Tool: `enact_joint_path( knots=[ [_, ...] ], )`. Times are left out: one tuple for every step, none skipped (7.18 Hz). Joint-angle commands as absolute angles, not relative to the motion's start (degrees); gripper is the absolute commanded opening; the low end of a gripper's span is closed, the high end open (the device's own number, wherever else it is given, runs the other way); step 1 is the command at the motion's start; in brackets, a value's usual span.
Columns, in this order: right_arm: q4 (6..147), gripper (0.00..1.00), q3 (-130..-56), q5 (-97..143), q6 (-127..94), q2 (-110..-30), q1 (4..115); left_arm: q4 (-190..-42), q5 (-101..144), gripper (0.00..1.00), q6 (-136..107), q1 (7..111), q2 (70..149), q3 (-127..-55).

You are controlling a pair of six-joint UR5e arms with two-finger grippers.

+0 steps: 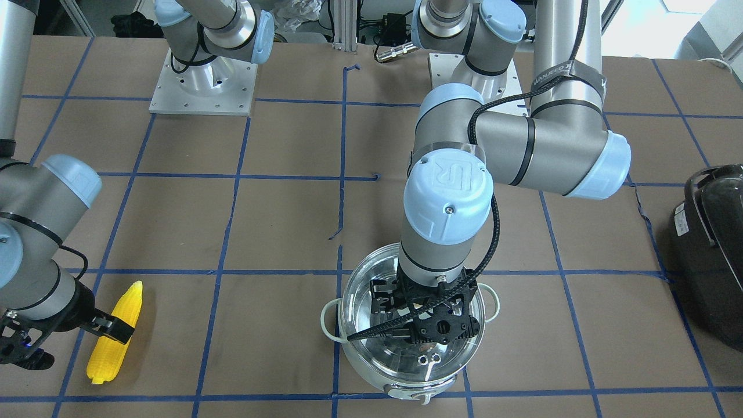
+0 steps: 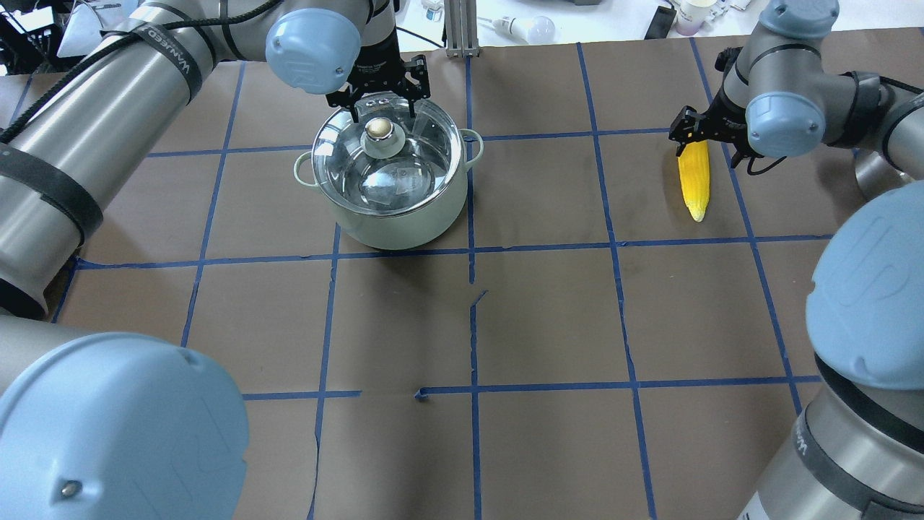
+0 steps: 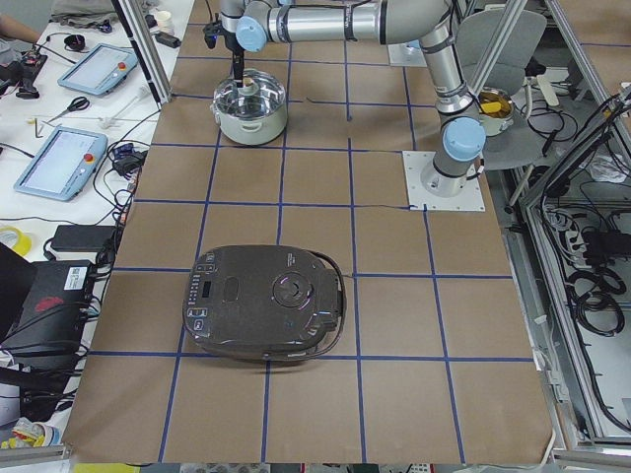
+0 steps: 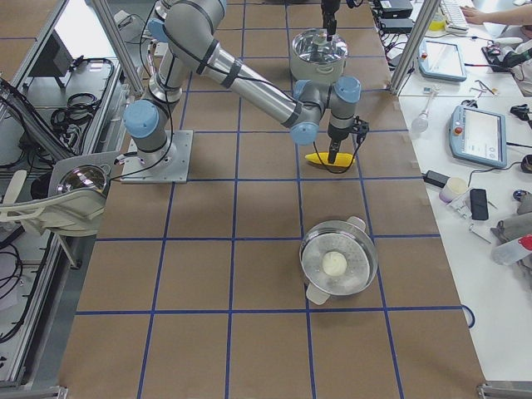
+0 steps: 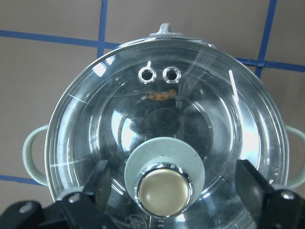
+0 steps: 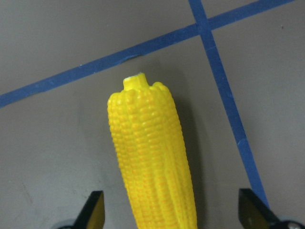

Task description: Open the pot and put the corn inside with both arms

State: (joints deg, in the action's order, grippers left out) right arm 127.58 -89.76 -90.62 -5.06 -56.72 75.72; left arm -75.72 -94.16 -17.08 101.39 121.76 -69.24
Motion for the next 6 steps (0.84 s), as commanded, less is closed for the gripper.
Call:
enact_joint_path(
  knots=[
    [130.4, 1.0, -87.8, -90.2, -5.1, -53.4, 75.7, -76.0, -94.1, 0.9, -16.4, 101.4, 120.5, -71.2],
    [130.4, 1.0, -87.7, -90.3, -5.1, -52.7, 75.7, -76.0, -93.7, 0.84, -16.3, 101.4, 120.7, -71.3],
    [130.3, 0.73, -87.5, -90.1, -5.6, -52.7, 75.7, -75.9, -93.7, 0.82, -16.3, 101.4, 120.7, -71.5],
    [129.8, 0.25, -87.5, -90.1, -5.6, -53.0, 75.7, -75.8, -93.6, 0.81, -16.3, 101.4, 120.7, -71.6],
    [129.6, 0.0, -87.5, -90.0, -5.5, -53.1, 75.7, -76.0, -93.7, 0.81, -16.3, 101.4, 120.6, -71.7],
    [129.5, 0.0, -87.4, -90.1, -4.9, -53.3, 75.7, -76.0, -93.7, 0.7, -16.3, 101.3, 120.5, -71.8]
  ],
)
